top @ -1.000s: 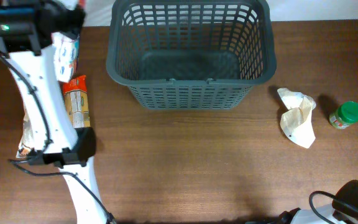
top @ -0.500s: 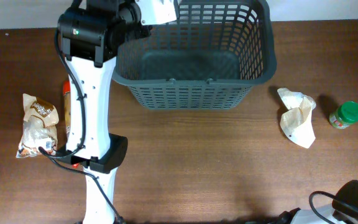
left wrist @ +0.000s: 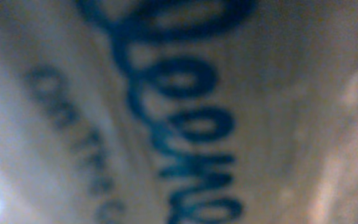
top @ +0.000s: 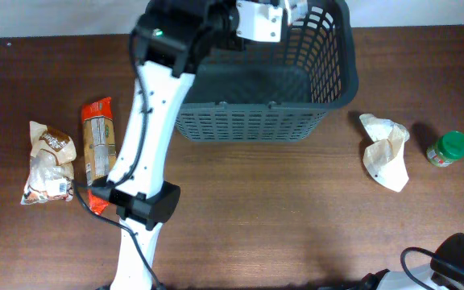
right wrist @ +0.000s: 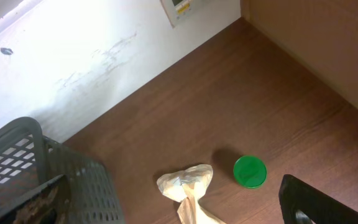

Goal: Pack container
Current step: 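Lift the tissue box stack into the basket and open the left gripper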

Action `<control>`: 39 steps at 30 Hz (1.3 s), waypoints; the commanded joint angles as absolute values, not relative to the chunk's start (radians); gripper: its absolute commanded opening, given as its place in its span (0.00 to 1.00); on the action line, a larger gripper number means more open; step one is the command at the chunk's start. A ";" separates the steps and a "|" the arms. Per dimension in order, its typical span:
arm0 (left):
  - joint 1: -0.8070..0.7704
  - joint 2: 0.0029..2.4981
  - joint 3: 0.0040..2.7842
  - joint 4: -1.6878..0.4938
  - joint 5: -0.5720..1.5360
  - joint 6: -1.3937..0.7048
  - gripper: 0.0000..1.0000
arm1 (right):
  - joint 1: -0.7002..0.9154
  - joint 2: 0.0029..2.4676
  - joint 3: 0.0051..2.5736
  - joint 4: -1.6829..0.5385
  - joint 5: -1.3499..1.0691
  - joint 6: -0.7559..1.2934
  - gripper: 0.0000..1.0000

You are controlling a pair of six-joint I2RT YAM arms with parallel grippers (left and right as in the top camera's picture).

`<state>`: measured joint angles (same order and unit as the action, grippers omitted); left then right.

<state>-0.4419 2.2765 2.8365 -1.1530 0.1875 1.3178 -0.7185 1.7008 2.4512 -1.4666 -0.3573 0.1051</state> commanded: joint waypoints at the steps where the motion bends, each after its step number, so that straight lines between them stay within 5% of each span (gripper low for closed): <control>1: -0.445 2.278 2.664 -1.058 0.184 1.340 0.02 | -0.721 1.706 2.453 -1.467 -0.355 0.109 0.99; 18: -0.448 2.288 2.213 -0.860 0.052 1.294 0.03 | -0.721 1.706 2.453 -1.467 -0.355 0.109 0.99; 19: -0.448 2.288 2.213 -0.852 0.036 1.294 0.14 | -0.721 1.706 2.453 -1.467 -0.355 0.109 0.99; 21: -0.450 2.287 2.213 -0.817 -0.019 1.263 0.99 | -0.721 1.706 2.453 -1.467 -0.355 0.109 0.99; 29: -0.492 2.267 2.397 -0.789 -0.155 1.031 0.99 | -0.721 1.706 2.453 -1.467 -0.355 0.109 0.99; 33: -0.492 2.258 2.622 -0.811 -0.156 0.756 0.99 | -0.721 1.706 2.453 -1.467 -0.355 0.109 0.99; 39: -0.427 2.210 2.940 -1.116 -0.101 0.437 0.99 | -0.721 1.706 2.453 -1.467 -0.355 0.110 0.99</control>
